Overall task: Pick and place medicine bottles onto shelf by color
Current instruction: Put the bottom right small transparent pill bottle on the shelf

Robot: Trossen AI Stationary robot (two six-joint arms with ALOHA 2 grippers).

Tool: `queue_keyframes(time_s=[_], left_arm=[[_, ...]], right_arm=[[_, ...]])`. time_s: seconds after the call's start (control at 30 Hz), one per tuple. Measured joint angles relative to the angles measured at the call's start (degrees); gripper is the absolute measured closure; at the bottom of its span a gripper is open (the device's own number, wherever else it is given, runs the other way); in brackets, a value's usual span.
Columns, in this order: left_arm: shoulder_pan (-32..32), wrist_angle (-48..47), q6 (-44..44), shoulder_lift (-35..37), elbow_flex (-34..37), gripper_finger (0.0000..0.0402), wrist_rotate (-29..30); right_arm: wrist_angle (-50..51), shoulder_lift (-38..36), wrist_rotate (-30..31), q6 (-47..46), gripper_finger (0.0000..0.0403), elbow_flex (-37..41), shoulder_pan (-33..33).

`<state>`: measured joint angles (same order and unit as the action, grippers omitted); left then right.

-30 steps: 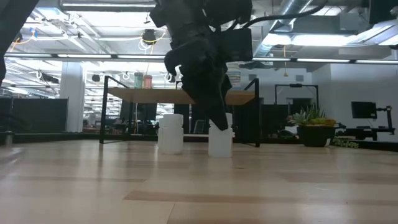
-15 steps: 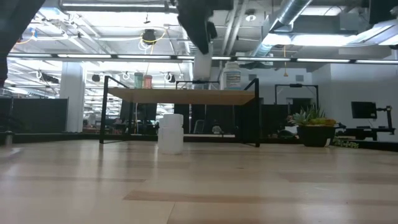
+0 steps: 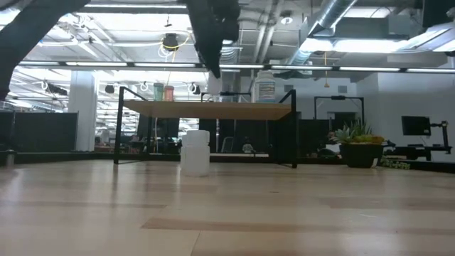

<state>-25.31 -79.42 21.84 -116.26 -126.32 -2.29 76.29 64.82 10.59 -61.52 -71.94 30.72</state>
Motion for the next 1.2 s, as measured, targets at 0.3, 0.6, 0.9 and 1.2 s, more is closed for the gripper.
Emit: queue_keyframes(time_s=[0.3,0.6,0.9,1.2], left_arm=[[-9.1,3.6,0.0,-0.1,0.1,0.0286,-0.5],[-10.1,9.5,1.5,-0.1,4.5,0.0283,-1.2],[-10.5,9.9,2.8,-0.1,4.7,0.0282,-1.7],[-10.8,10.5,2.6,-0.2,5.8,0.0281,-1.9]], right_arm=[[0.0,0.0,0.0,-0.1,0.0132,0.0,0.0],[0.0,0.0,0.0,-0.1,0.0132,0.0,0.0],[0.0,0.0,0.0,-0.1,0.0132,0.0,0.0],[0.0,0.0,0.0,0.0,0.0132,0.0,0.0]])
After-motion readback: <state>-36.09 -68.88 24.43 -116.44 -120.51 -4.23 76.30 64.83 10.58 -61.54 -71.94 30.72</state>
